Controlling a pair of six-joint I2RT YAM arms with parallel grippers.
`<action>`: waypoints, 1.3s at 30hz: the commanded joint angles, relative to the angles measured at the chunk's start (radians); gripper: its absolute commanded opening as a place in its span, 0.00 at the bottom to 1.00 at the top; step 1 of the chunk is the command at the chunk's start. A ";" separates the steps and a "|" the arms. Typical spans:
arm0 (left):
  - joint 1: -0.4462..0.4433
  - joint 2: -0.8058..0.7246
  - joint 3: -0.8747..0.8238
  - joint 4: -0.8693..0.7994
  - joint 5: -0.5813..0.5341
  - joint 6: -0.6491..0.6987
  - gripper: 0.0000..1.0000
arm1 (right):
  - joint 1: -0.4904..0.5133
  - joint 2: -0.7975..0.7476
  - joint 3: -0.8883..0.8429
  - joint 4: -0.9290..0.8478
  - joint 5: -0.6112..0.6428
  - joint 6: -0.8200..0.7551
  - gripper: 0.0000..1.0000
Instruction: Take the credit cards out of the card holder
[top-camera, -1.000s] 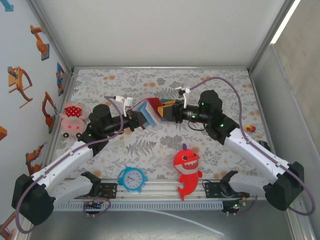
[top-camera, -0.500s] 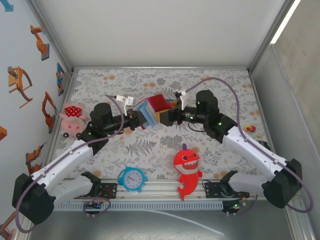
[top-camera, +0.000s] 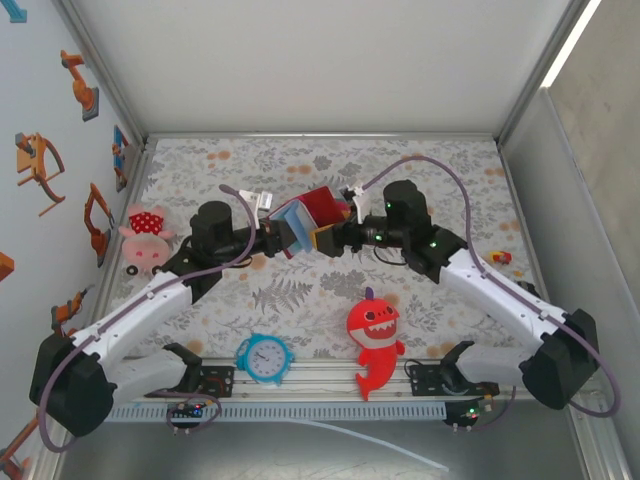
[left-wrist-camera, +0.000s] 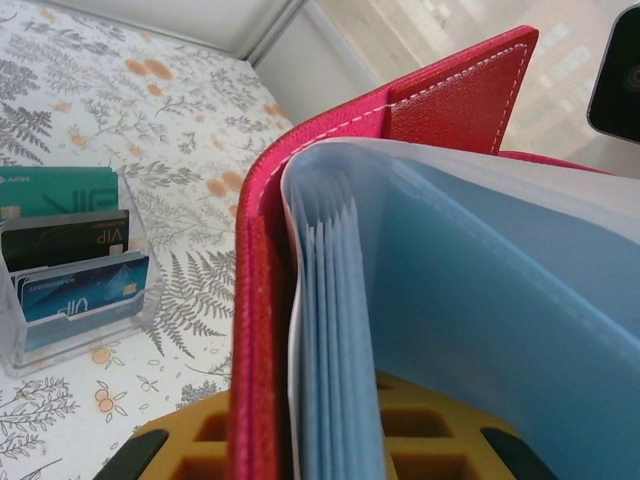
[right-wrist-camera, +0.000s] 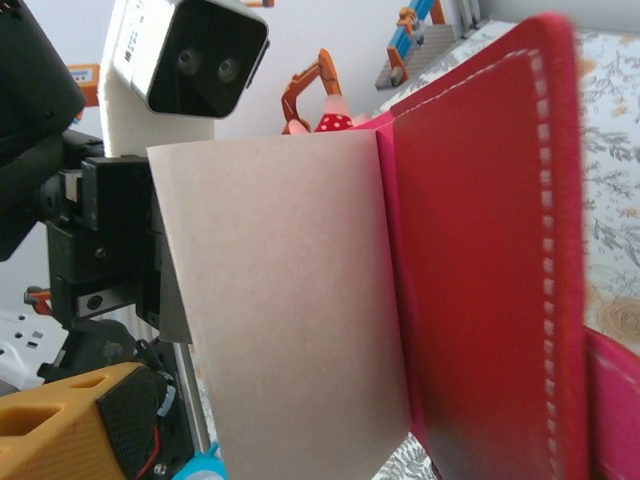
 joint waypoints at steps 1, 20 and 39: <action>0.005 0.003 0.044 0.023 0.006 -0.022 0.00 | 0.016 0.032 0.048 -0.027 0.030 -0.026 0.86; -0.002 -0.002 0.035 0.079 0.059 -0.026 0.00 | 0.046 0.116 0.129 -0.149 0.257 -0.032 0.67; 0.052 -0.059 0.094 -0.272 -0.009 0.056 0.00 | 0.038 0.003 0.088 -0.188 0.409 -0.008 0.77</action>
